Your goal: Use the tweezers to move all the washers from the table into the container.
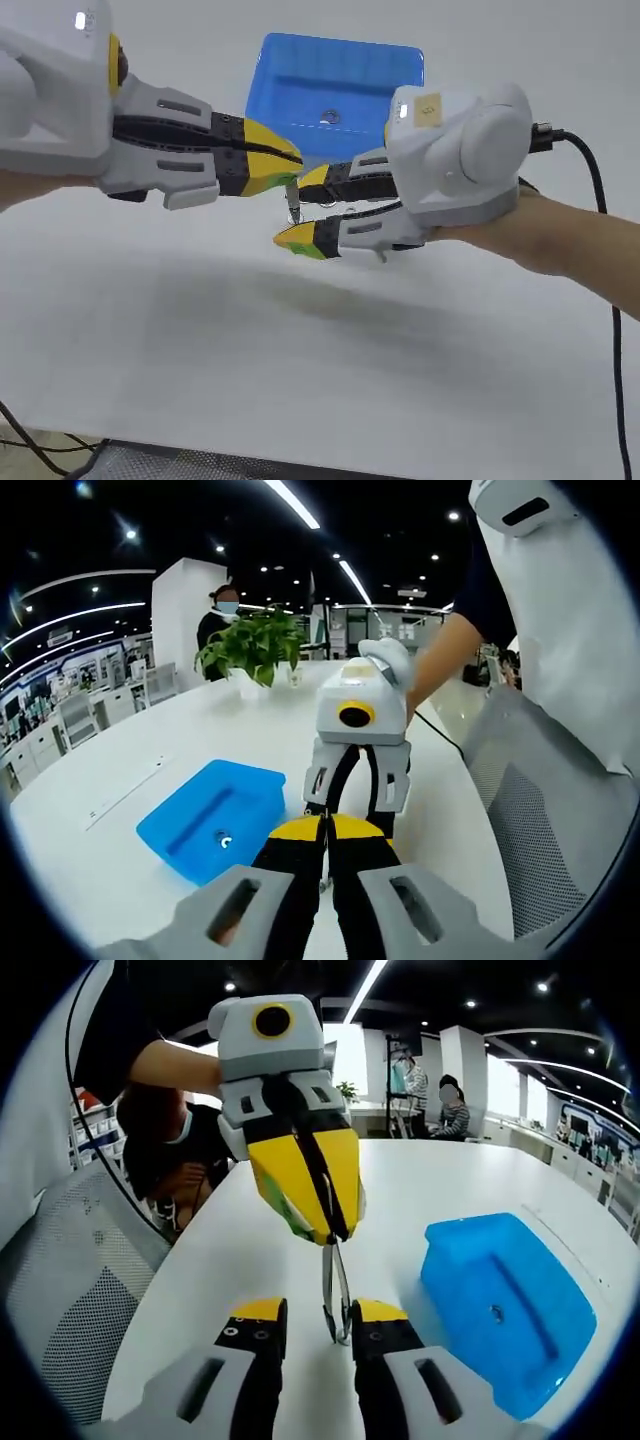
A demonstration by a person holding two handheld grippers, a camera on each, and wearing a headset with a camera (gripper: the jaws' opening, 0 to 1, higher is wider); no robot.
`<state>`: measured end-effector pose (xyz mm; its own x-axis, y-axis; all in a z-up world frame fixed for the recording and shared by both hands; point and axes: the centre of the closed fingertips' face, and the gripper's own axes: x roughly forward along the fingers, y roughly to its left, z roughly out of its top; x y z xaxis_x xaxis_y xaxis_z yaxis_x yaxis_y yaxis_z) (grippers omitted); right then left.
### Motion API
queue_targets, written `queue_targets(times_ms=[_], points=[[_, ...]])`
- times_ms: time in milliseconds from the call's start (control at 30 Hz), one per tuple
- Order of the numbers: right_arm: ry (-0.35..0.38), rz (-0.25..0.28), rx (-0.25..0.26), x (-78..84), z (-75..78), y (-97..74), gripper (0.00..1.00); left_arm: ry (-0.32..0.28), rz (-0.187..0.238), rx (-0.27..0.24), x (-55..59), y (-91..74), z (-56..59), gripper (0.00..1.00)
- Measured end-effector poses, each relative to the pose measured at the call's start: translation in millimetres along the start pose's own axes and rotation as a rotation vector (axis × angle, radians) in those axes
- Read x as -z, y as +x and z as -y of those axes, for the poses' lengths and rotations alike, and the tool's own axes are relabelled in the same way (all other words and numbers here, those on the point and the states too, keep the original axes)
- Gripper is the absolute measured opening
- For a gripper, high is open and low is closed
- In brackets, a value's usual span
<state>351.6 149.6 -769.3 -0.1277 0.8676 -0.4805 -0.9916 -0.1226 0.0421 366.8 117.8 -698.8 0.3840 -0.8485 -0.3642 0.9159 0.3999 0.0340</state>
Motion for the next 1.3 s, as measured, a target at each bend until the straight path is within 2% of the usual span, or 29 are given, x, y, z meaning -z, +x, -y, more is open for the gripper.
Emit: queue_targets(times_ms=[167, 333, 533, 633, 800, 933, 1000, 1067, 1167, 1300], points=[[0.004, 0.009, -0.043, -0.8, 2.8, 0.0, 0.21, 0.005, 0.0, 0.011, 0.4, -0.8, 1.5, 0.04], [0.005, 0.01, -0.063, -1.4, 7.8, 0.4, 0.12, 0.016, -0.002, 0.022, -0.3, -2.8, 5.5, 0.04], [-0.03, 0.013, -0.117, -1.8, 5.3, 0.2, 0.12, 0.02, -0.004, 0.033, -1.0, -3.5, 7.2, 0.04], [-0.05, 0.022, -0.127, -2.1, 5.9, 0.3, 0.11, 0.023, -0.007, 0.032, -1.6, -3.3, 7.0, 0.04], [-0.1, 0.012, -0.118, -2.6, 6.3, 0.6, 0.09, 0.02, -0.018, 0.016, -3.8, -1.0, 5.6, 0.05], [-0.122, 0.007, -0.109, -2.5, 6.4, 0.3, 0.09, -0.052, -0.006, -0.021, -4.6, -0.1, 4.7, 0.06], [-0.125, 0.007, -0.104, -2.7, 6.6, 0.8, 0.09, -0.057, -0.012, -0.03, -4.2, -1.0, 3.9, 0.06], [-0.131, 0.003, -0.101, -2.8, 6.0, 1.3, 0.09, -0.057, -0.009, -0.036, -6.5, -3.0, 4.8, 0.07], [-0.133, -0.001, -0.101, -3.0, 4.7, 1.5, 0.09, -0.085, 0.021, -0.059, -13.3, -8.6, 5.1, 0.11], [-0.134, 0.007, -0.104, -10.1, -0.2, -0.6, 0.09, -0.077, 0.024, -0.099, -12.5, -17.3, 9.4, 0.16]])
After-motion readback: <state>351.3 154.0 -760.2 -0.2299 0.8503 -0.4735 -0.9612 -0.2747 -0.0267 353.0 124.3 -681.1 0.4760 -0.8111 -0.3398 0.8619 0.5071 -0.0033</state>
